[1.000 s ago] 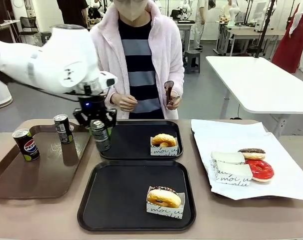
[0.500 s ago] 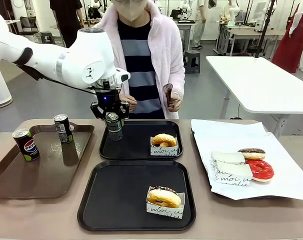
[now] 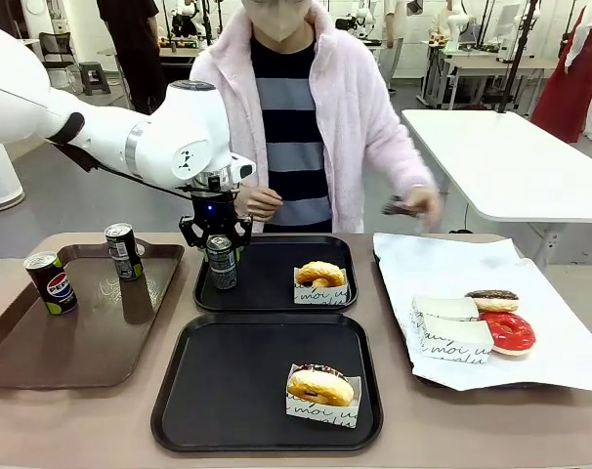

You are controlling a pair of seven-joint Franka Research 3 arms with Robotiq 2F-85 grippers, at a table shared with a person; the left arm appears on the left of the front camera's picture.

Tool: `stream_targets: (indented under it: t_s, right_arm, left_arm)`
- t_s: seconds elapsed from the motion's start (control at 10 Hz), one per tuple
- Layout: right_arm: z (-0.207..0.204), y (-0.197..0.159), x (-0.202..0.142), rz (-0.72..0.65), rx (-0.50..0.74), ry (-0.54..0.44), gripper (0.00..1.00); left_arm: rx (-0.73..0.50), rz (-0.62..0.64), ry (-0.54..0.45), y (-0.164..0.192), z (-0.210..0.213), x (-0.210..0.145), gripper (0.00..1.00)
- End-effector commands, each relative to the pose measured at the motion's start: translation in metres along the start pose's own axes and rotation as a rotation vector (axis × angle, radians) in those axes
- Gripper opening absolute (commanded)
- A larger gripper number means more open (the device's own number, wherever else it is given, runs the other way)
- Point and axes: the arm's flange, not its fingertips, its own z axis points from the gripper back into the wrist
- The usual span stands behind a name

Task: Set up donuts and drinks on trays.
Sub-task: Pick up one Pepsi coke and place it on the Flat Tray.

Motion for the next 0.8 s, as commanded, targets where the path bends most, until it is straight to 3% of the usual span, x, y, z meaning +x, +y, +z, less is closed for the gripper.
stream_targets:
  t_s: [0.0, 0.2, 0.3, 0.4, 0.7]
  right_arm:
    - [0.001, 0.000, 0.000, 0.009, 0.014, -0.007, 1.00]
    - [0.001, 0.000, 0.000, 0.009, 0.014, -0.007, 1.00]
    - [0.001, 0.000, 0.000, 0.009, 0.014, -0.007, 1.00]
    - [0.001, 0.000, 0.000, 0.009, 0.014, -0.007, 1.00]
    - [0.001, 0.000, 0.000, 0.009, 0.014, -0.007, 1.00]
  left_arm:
    - [0.041, 0.018, 0.015, -0.006, 0.003, 0.002, 1.00]
    - [0.056, 0.004, 0.031, -0.005, 0.006, 0.000, 1.00]
    - [0.049, -0.003, 0.037, -0.004, 0.011, -0.003, 0.90]
    - [0.037, -0.018, 0.043, -0.002, 0.016, -0.010, 0.99]
    - [0.027, -0.053, 0.050, 0.003, 0.050, -0.043, 1.00]
